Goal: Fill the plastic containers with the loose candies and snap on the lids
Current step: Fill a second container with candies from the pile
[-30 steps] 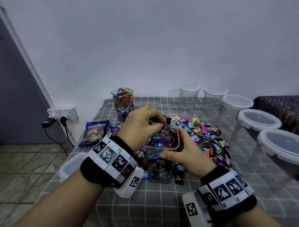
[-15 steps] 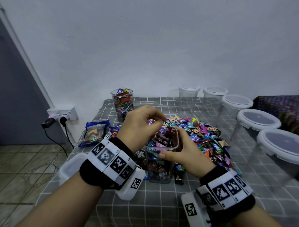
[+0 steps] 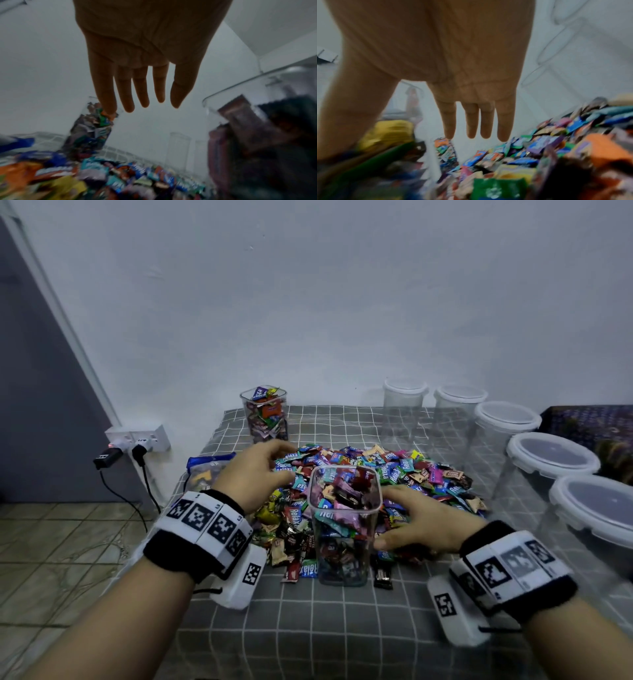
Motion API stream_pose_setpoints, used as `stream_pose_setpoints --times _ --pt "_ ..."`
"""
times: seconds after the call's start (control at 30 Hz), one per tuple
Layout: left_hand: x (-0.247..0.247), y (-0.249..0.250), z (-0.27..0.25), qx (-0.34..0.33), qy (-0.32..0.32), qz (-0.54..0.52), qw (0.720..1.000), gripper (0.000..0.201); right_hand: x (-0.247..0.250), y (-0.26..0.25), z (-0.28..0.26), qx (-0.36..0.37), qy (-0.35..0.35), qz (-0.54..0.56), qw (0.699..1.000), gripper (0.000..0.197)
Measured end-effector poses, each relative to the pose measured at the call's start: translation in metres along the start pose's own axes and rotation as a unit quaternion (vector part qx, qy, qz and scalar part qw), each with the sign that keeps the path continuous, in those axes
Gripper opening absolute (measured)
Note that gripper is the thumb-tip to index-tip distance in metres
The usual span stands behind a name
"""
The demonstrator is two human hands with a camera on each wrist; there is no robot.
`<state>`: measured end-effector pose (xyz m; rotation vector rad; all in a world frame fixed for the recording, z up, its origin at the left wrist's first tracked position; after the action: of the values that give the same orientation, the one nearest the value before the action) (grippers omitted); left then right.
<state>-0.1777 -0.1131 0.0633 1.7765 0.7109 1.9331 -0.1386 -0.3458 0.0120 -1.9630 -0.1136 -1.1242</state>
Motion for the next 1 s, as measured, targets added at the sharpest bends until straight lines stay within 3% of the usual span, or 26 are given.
stream_pose_setpoints --times 0.1,0.23,0.37,0.5,0.63,0.77,1.0 --pt "-0.014 -0.017 0.004 0.058 -0.061 0.101 0.991 0.046 0.008 0.014 0.006 -0.078 0.005 -0.106 0.991 0.086" --pt "-0.033 -0.031 0.006 0.08 -0.131 0.183 0.971 0.066 -0.002 0.022 0.014 -0.134 -0.024 -0.187 0.973 0.105" --pt "-0.051 -0.038 0.003 0.089 -0.216 0.258 0.937 0.099 -0.014 0.024 0.021 -0.132 -0.064 -0.214 0.966 0.119" --pt "-0.067 -0.043 0.001 0.092 -0.258 0.309 0.911 0.107 -0.019 0.025 0.024 -0.129 -0.08 -0.242 0.958 0.118" --pt "-0.068 -0.04 0.002 0.087 -0.237 0.319 0.913 0.092 -0.025 0.022 0.028 -0.123 -0.089 -0.278 0.949 0.105" --pt "-0.064 -0.037 0.004 0.088 -0.204 0.315 0.923 0.063 -0.026 0.014 0.032 -0.1 -0.063 -0.291 0.949 0.079" --pt "-0.06 -0.035 0.006 0.09 -0.164 0.296 0.937 0.029 -0.025 0.011 0.032 -0.102 -0.035 -0.291 0.951 0.04"
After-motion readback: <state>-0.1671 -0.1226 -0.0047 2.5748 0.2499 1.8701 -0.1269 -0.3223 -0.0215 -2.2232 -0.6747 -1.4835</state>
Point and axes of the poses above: each hand's wrist, its own z-axis towards the middle knuckle, its own x-axis out of the back of the hand, y = z × x, the point moved 5 cm from there along z, towards the middle knuckle, and after that the axes turned 8 degrees about -y, right-handed, at the moved point
